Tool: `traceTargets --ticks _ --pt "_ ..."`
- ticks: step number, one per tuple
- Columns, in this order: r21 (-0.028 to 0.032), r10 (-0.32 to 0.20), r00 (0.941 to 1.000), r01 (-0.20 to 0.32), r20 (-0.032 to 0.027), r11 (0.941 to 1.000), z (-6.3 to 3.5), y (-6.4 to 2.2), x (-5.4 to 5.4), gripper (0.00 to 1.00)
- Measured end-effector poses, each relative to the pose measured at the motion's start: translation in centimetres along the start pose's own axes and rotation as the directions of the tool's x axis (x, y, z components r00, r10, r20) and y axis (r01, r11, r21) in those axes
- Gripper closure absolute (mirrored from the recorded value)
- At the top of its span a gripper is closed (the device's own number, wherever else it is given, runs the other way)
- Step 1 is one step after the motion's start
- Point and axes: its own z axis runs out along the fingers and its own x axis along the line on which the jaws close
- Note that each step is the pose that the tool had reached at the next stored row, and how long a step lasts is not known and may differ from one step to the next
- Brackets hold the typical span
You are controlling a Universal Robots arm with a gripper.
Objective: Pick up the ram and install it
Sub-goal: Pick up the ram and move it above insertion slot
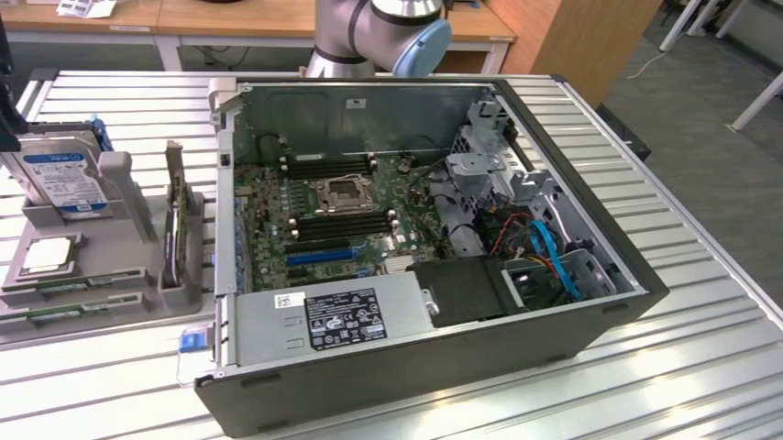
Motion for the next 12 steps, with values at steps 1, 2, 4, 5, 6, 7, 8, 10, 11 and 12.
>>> traceTargets --ticks 1,2,4,5,6,7,8,10,11,12 --pt "0.0 0.0 1.0 0.0 0.0007 1.0 0.14 -0.01 0.0 0.71" --pt "0.0 0.0 1.0 0.0 0.0009 1.0 0.31 -0.02 0.0 0.71" --pt "0.0 0.0 1.0 0.0 0.001 1.0 0.67 -0.04 0.0 0.71" --pt "0.0 0.0 1.0 0.0 0.001 1.0 0.86 -0.05 0.0 0.71" --pt "0.0 0.0 1.0 0.0 0.001 1.0 1.04 -0.05 0.0 0.71" --pt "0.0 0.0 1.0 0.0 0.001 1.0 1.22 -0.06 0.0 0.71" --pt "0.0 0.0 1.0 0.0 0.0011 1.0 1.41 -0.07 0.0 0.71" --pt "-0.0001 0.0 1.0 0.0 0.001 1.0 1.76 -0.09 0.0 0.71" --pt "-0.0001 0.0 1.0 0.0 0.0011 1.0 1.94 -0.1 0.0 0.71" --pt "-0.0001 0.0 1.0 0.0 0.001 1.0 2.12 -0.1 0.0 0.71"
